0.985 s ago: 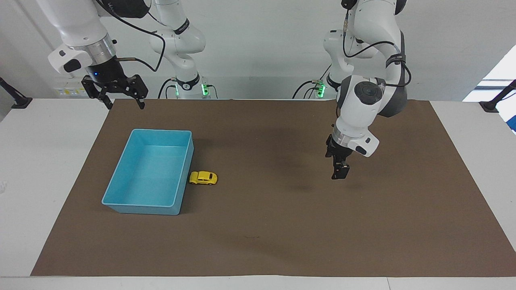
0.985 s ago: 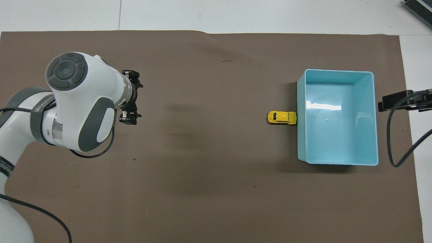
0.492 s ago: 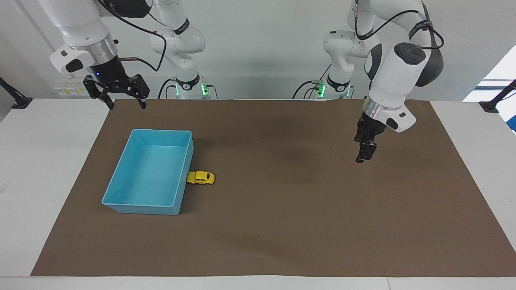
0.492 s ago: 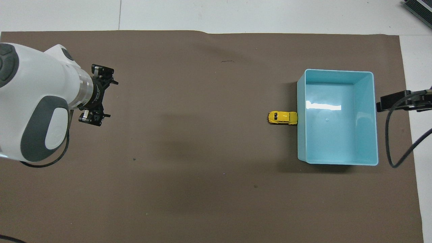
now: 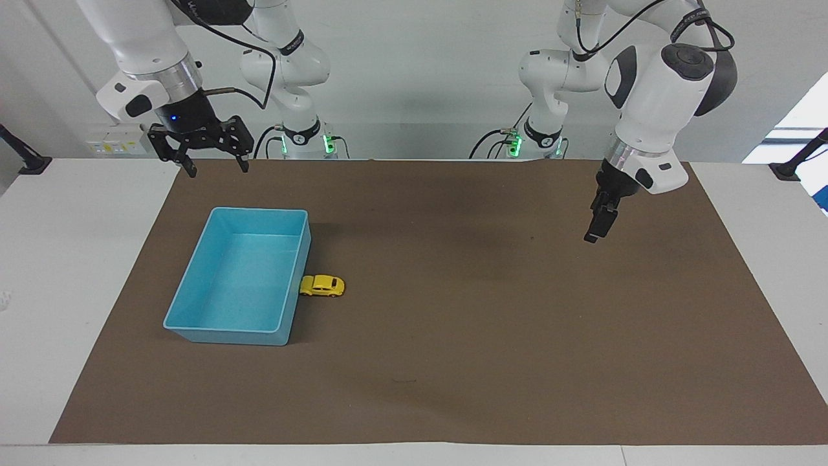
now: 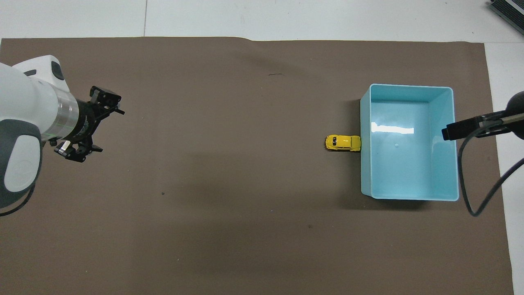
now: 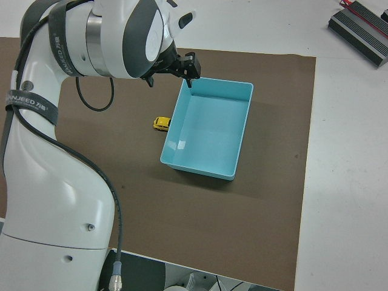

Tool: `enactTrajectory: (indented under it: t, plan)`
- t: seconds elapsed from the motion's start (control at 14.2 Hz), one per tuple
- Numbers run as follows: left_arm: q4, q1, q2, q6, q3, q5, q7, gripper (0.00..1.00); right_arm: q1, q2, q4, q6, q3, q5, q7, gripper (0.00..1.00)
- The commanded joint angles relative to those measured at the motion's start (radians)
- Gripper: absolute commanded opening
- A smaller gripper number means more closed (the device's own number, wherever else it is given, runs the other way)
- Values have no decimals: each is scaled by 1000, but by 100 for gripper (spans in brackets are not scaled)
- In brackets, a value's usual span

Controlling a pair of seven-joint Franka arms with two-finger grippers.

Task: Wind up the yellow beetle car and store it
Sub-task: 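Retract the left gripper while the right gripper moves toward the box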

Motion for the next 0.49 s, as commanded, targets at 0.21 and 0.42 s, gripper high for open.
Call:
enactTrajectory:
  t: [0.21,0.42]
  plan:
    - [-11,44,-27,-40,-10,7,279,100,-8,-38,-50,15,13,17,-182,100]
    - [-11,70,-35,-41,-10,7,431,100,-8,-38,-70,35,18,16,-367,100]
